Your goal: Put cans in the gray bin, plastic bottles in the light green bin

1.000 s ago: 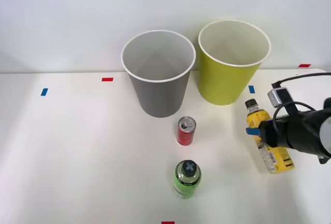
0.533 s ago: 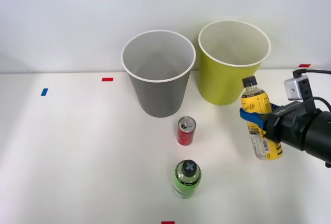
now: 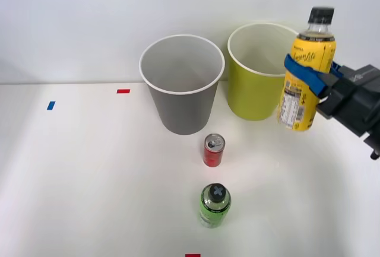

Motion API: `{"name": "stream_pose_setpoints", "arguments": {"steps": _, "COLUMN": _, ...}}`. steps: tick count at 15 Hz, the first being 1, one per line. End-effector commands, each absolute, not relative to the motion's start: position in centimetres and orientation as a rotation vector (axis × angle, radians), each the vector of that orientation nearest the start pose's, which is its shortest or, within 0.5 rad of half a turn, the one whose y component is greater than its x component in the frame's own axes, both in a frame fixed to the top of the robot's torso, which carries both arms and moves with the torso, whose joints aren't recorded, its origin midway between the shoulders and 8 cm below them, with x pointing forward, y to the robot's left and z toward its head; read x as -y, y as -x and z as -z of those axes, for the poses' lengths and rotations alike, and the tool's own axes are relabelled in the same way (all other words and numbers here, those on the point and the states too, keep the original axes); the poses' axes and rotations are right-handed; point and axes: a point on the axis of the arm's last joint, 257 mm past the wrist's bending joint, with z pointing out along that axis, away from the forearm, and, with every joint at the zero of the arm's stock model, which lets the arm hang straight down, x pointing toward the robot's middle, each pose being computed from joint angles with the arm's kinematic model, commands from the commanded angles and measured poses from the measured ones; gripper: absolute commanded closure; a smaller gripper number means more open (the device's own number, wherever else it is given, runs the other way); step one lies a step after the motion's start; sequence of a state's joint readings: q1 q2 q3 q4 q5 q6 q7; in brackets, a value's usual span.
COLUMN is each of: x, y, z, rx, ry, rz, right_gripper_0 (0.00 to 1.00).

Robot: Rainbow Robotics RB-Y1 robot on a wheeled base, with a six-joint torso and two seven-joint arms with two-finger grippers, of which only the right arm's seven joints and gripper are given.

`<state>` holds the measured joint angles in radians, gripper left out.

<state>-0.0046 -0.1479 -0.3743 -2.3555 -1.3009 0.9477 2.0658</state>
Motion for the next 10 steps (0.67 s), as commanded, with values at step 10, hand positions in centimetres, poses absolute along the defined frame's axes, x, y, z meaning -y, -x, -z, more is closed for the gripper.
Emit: {"name": "stream_pose_setpoints", "arguments": {"steps": 10, "x": 20.8, "y": -56.7, "z": -8.4, "rx": -1.355, "ry": 0.135, "rz": -0.489, "right_gripper_0": 1.0}}
